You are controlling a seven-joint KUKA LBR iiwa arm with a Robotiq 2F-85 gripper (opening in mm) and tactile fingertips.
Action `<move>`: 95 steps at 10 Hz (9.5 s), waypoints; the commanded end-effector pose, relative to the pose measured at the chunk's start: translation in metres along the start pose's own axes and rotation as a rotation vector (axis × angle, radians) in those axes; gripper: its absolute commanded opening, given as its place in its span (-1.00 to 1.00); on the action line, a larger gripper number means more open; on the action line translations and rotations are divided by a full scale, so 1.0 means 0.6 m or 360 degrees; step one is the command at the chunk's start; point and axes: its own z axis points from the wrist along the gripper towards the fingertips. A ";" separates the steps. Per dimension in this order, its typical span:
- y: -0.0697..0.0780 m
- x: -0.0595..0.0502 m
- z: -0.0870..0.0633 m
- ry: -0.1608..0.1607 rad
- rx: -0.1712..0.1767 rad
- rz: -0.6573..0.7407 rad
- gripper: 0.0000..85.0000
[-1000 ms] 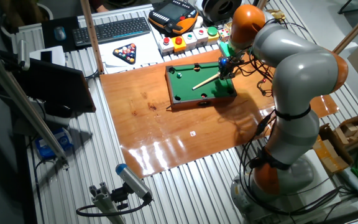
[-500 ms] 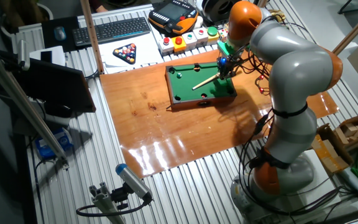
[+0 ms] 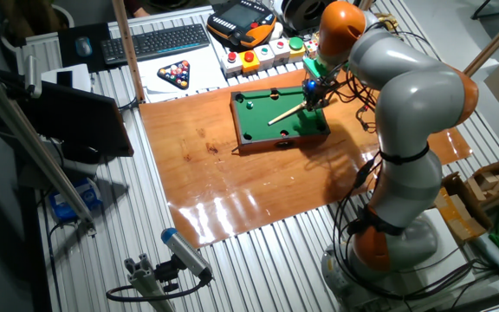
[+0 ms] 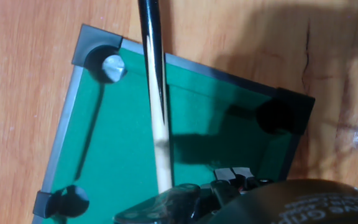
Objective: Hit the pool ball
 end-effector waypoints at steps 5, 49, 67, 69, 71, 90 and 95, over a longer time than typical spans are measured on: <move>0.023 -0.034 0.001 0.0075 0.0008 0.0031 -0.98; 0.088 -0.084 0.108 0.0372 -0.0021 -0.0042 0.02; 0.077 -0.074 0.073 0.0295 -0.0032 0.0047 -0.98; 0.067 -0.071 0.046 0.0197 -0.0031 0.0185 -0.98; 0.056 -0.068 0.027 0.0168 -0.0030 0.0282 -0.98; 0.021 0.010 -0.027 0.0011 -0.0146 0.0997 -0.98; 0.011 0.021 -0.028 -0.0012 -0.0174 0.1145 -0.98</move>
